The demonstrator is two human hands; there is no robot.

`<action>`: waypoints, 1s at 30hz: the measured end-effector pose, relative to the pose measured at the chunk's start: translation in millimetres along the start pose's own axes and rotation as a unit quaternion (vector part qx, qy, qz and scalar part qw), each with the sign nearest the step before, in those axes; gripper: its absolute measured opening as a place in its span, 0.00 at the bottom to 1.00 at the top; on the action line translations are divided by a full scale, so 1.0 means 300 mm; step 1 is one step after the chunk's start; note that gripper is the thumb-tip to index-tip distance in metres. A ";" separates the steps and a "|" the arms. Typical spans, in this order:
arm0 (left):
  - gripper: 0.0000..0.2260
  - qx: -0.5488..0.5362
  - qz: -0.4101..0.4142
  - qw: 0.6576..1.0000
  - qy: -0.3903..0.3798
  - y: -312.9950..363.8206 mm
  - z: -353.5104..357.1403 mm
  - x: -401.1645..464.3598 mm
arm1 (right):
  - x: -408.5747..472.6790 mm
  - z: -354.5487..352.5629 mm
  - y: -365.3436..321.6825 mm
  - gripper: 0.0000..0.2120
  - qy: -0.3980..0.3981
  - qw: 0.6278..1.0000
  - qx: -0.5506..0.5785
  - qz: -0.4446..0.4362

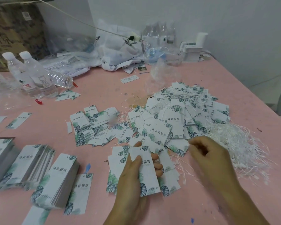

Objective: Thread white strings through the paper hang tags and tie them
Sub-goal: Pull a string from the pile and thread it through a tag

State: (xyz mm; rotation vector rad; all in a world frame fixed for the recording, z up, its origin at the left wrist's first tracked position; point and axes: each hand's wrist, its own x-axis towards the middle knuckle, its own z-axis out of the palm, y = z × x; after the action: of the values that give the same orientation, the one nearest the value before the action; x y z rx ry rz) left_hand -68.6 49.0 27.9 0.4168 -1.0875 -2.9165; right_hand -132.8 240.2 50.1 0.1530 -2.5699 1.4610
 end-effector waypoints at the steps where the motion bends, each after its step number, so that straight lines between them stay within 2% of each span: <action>1: 0.17 -0.015 0.010 1.000 -0.014 0.000 0.006 -0.002 | 0.023 -0.031 0.032 0.09 -0.015 0.997 -0.050 0.051; 3: 0.16 -0.034 0.018 0.999 -0.029 -0.001 0.010 0.000 | 0.044 -0.062 0.067 0.10 -0.076 0.983 -0.134 0.100; 6: 0.17 -0.028 0.018 0.999 -0.028 -0.008 0.006 0.006 | 0.026 -0.033 0.048 0.04 -0.128 0.975 -0.145 0.106; 8: 0.15 -0.013 0.018 0.999 -0.023 -0.010 0.007 0.007 | 0.012 -0.002 0.033 0.02 -0.136 0.975 -0.160 0.074; 13: 0.11 0.007 0.017 1.000 -0.003 -0.016 0.003 0.004 | -0.003 0.047 0.022 0.09 -0.188 0.965 -0.177 -0.035; 15: 0.11 0.011 0.014 1.000 -0.003 -0.016 0.006 0.002 | -0.005 0.064 0.023 0.10 -0.211 0.959 -0.180 -0.051; 18: 0.11 0.018 0.011 1.000 -0.010 -0.015 0.011 -0.006 | 0.009 0.056 0.031 0.05 -0.211 0.957 -0.194 -0.041; 22: 0.14 0.012 0.004 0.999 -0.035 -0.009 0.025 -0.017 | 0.029 0.002 0.066 0.09 -0.214 0.954 -0.211 -0.003; 26: 0.15 0.054 -0.001 0.997 -0.047 -0.012 0.034 -0.024 | 0.039 -0.049 0.079 0.10 -0.224 0.952 -0.206 0.029; 30: 0.18 0.106 -0.027 0.992 -0.068 -0.027 0.039 -0.031 | 0.027 -0.018 0.054 0.04 -0.237 0.949 -0.209 -0.011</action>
State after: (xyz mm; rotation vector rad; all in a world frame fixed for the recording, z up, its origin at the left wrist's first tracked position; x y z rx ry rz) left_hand -61.8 63.5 33.6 0.2564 -1.4347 -2.9226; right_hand -143.2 253.2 40.8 0.5267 -3.1766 0.9167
